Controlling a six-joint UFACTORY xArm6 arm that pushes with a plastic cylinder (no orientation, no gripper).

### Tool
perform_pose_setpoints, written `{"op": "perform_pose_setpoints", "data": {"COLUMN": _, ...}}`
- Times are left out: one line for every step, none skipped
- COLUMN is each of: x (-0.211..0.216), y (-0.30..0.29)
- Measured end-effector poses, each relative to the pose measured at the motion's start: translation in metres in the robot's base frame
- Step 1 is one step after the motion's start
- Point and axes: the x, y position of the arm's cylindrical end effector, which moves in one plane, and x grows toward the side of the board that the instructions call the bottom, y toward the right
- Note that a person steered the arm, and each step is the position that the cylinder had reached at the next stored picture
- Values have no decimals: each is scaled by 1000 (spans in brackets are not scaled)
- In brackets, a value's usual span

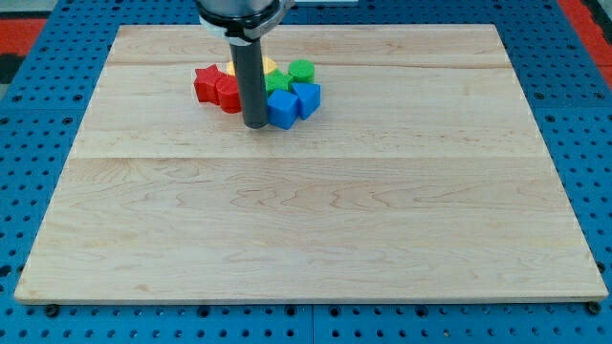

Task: Separate the blue blocks from the green blocks

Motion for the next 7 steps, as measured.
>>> {"op": "perform_pose_setpoints", "data": {"x": 0, "y": -22}}
{"op": "perform_pose_setpoints", "data": {"x": -7, "y": -30}}
{"op": "perform_pose_setpoints", "data": {"x": -25, "y": -15}}
{"op": "perform_pose_setpoints", "data": {"x": -26, "y": -1}}
{"op": "perform_pose_setpoints", "data": {"x": -26, "y": 22}}
{"op": "perform_pose_setpoints", "data": {"x": -26, "y": 29}}
{"op": "perform_pose_setpoints", "data": {"x": -26, "y": 30}}
